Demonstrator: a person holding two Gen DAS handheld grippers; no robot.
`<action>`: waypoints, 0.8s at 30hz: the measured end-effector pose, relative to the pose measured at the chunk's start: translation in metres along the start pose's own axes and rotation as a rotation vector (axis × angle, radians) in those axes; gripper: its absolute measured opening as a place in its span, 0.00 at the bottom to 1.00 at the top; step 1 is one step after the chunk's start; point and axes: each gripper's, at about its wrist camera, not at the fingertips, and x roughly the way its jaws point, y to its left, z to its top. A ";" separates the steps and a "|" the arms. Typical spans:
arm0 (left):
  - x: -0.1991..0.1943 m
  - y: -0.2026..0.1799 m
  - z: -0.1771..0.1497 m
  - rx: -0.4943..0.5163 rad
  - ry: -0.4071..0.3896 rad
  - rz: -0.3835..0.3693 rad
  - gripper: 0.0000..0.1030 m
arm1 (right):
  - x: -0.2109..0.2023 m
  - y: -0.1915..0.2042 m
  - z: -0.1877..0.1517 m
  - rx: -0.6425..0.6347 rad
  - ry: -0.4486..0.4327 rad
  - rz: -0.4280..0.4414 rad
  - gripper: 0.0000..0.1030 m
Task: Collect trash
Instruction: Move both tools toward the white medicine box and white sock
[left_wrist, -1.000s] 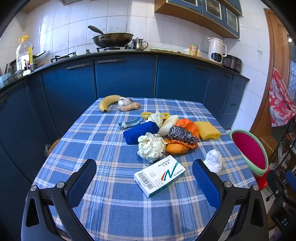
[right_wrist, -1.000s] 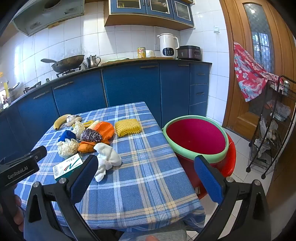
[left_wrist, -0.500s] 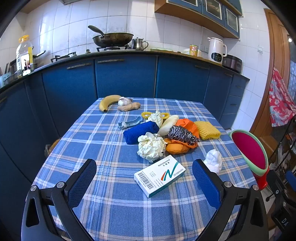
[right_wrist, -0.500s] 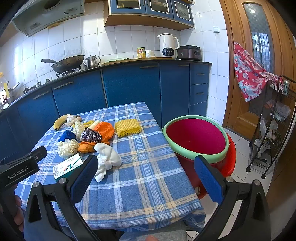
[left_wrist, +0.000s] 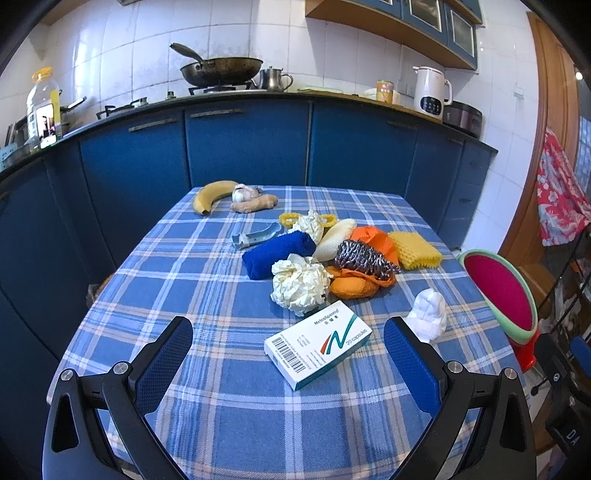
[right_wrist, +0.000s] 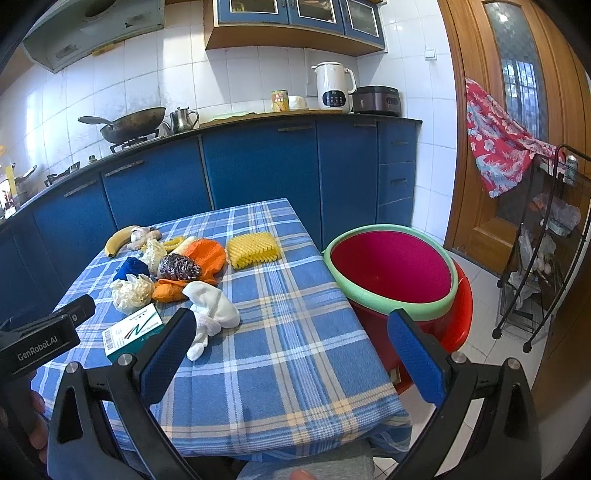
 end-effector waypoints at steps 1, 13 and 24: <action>0.002 0.000 -0.001 0.003 0.009 -0.001 1.00 | 0.002 0.000 0.000 0.000 0.004 0.001 0.99; 0.043 -0.001 -0.004 0.061 0.101 -0.031 1.00 | 0.025 -0.008 -0.002 0.011 0.050 -0.006 0.99; 0.089 -0.024 -0.004 0.230 0.215 -0.104 0.95 | 0.038 -0.008 -0.003 0.004 0.082 0.002 0.99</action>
